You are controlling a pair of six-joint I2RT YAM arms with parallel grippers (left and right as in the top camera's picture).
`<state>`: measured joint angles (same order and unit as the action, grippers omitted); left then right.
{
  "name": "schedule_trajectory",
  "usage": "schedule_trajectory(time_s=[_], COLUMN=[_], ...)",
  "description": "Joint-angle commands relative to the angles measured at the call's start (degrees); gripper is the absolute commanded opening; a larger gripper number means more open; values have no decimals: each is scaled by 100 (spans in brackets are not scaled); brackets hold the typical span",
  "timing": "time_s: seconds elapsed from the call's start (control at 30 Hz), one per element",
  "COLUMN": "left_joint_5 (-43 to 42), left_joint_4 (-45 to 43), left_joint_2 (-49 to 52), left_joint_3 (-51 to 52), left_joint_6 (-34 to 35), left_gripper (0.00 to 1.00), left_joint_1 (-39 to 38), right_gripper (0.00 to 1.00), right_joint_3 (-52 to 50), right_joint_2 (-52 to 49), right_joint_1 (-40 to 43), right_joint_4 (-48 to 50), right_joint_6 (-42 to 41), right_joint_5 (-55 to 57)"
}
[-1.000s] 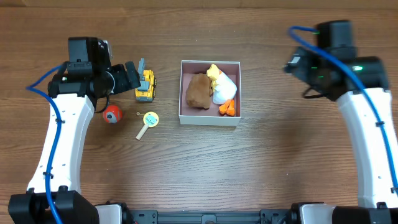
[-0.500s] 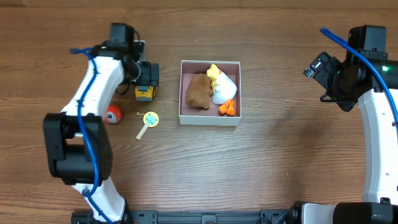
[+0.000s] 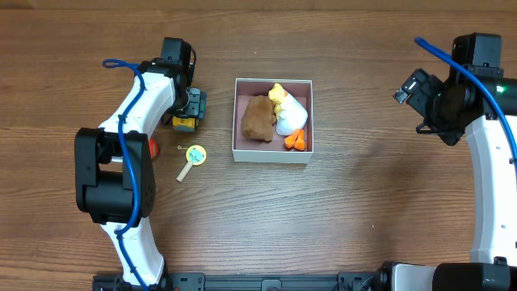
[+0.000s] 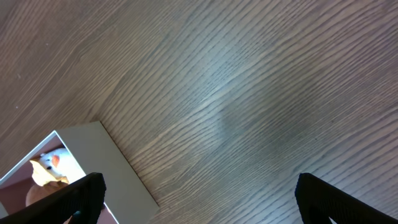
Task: Pack container
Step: 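Grasp the yellow toy excavator with the left gripper, then carry the excavator right and release it into the box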
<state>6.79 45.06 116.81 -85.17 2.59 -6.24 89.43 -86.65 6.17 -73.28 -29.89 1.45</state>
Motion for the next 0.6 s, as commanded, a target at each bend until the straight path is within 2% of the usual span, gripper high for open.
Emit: schedule_trajectory(time_s=[0.0,0.13,0.27,0.37,0.4,0.57], left_joint_5=[-385,-911,-916,-914,-916,-798], left_joint_4=[-52,20,162,249,422,1515], left_joint_2=[131,160,157,157,157,157], left_joint_3=[-146,-146,-149,-184,-308,-1412], left_joint_6=[-76,-363,-396,-398,-396,-391], left_gripper=[74,66,43,39,31,24], left_joint_1=[22,22,26,26,26,15], right_gripper=[100,100,100,100,99,99], right_joint_3=[-22,-22,-22,-22,-22,-22], right_joint_2=[11,11,13,13,13,13], right_joint_1=[-4,-4,-4,-4,-4,-4], right_joint_4=[-55,-151,-227,-240,-264,-319], right_joint_6=[37,39,39,39,39,39], right_joint_5=[-9,-7,-7,-7,-7,-7])
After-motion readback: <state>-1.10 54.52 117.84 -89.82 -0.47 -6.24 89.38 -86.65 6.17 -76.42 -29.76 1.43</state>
